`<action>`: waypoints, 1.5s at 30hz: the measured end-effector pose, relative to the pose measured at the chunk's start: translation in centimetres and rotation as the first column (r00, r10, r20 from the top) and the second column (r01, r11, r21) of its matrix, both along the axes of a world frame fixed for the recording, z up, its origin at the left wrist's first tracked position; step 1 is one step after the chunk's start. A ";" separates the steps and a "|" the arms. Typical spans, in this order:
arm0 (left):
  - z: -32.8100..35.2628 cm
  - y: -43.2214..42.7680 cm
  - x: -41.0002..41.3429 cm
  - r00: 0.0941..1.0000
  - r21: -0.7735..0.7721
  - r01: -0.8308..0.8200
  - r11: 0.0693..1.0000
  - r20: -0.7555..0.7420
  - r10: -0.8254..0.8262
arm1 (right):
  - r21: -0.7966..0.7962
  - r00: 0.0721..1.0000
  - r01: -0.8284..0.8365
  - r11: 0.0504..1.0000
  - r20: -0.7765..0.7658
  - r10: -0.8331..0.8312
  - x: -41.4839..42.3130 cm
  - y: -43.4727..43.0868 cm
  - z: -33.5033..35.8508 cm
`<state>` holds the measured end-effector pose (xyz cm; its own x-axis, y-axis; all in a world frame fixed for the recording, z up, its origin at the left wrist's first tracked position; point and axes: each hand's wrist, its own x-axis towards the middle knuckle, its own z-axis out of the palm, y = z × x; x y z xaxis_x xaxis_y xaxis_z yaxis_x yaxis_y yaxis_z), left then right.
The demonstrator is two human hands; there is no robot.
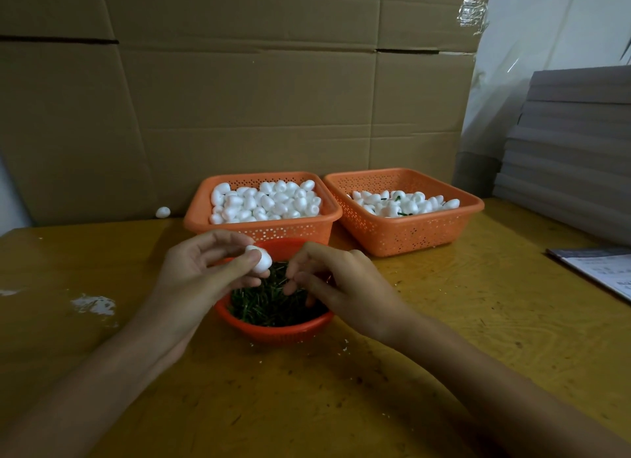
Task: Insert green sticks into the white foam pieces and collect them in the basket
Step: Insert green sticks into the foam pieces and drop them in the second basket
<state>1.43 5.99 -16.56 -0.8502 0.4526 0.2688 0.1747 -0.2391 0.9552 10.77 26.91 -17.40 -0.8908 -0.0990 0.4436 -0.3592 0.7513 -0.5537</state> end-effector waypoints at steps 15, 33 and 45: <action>-0.3 0.1 0.2 0.993 -0.076 0.003 0.997 -0.117 -0.012 | 0.038 0.997 -0.031 0.999 -0.063 0.033 0.0 -0.4 -0.2; -1.9 0.4 0.7 0.876 -0.316 -0.084 0.945 -0.475 -0.081 | -0.133 0.971 0.125 0.983 -0.188 -0.149 -0.4 3.7 1.9; -1.2 0.2 2.3 0.618 -0.674 -0.288 0.680 -0.674 -0.405 | 0.253 0.660 0.751 0.609 -0.299 -0.690 -0.6 10.3 0.6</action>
<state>3.75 6.19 -17.79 -0.4590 0.8168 0.3495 0.8757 0.3496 0.3331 10.16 37.18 -16.83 -0.6586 0.3803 0.6493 0.3232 0.9222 -0.2124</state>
